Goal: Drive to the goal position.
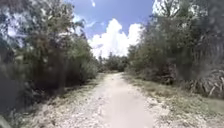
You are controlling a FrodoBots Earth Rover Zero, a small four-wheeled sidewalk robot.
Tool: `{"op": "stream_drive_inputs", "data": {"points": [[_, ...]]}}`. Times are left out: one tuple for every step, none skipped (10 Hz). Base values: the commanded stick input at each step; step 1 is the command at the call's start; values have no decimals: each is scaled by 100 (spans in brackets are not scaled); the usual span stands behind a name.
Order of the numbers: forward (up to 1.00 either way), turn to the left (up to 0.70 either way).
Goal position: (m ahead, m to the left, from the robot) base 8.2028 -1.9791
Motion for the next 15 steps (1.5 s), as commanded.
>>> {"op": "stream_drive_inputs", "data": {"points": [[50, 0], [50, 0], [50, 0], [50, 0], [50, 0], [50, 0], [50, 0], [50, 0], [50, 0], [50, 0], [50, 0], [50, 0], [50, 0], [50, 0], [50, 0]]}}
